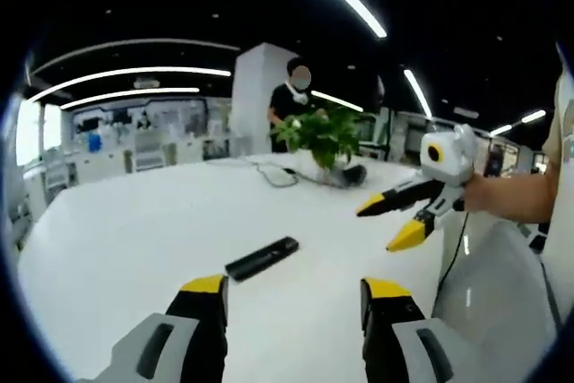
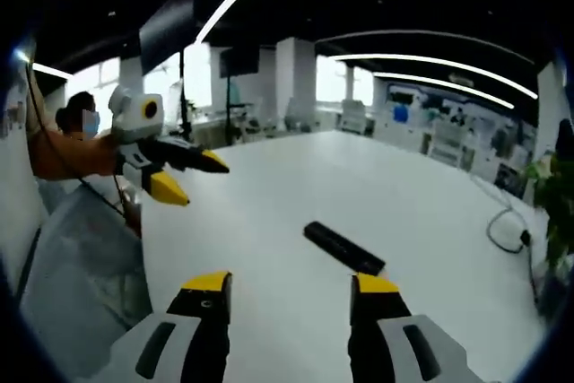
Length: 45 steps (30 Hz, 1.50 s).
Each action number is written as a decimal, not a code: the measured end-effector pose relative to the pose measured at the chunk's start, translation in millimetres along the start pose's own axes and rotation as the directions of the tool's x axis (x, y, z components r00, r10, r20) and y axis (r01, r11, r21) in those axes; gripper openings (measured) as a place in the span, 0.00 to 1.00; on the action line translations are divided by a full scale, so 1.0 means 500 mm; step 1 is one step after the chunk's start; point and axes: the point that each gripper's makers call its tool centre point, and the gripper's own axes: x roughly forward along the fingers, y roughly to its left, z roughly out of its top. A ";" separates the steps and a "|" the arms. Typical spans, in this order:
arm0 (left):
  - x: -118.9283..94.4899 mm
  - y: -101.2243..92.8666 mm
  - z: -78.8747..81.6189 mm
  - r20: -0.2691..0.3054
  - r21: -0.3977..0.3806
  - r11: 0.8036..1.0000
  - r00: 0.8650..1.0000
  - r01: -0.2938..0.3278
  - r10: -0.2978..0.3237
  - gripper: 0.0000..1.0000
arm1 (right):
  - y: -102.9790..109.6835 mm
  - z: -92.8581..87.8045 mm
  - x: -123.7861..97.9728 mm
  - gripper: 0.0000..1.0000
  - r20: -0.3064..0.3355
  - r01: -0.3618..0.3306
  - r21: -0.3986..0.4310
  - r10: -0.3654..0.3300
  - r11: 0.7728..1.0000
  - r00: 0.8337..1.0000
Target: Press the specified remote control buttons in sequence, fully releasing each button before pressing the next.
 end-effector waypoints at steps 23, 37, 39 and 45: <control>-0.083 -0.029 -0.021 0.048 -0.062 0.997 0.997 -0.055 0.058 0.60 | 0.095 -0.023 -0.062 0.51 0.040 -0.039 0.031 0.038 0.999 0.998; -0.094 -0.060 -0.017 0.059 -0.040 0.999 0.998 -0.023 0.025 0.59 | 0.103 -0.009 -0.087 0.55 0.074 -0.009 0.079 0.003 0.997 0.997; -0.095 -0.067 -0.015 0.062 -0.033 0.999 0.998 -0.012 0.014 0.60 | 0.105 -0.008 -0.090 0.57 0.082 -0.013 0.114 0.004 0.993 0.997; -0.096 -0.079 -0.013 0.070 -0.023 1.000 0.998 0.012 -0.010 0.61 | 0.093 0.004 -0.102 0.66 0.118 0.014 0.182 -0.036 0.983 0.992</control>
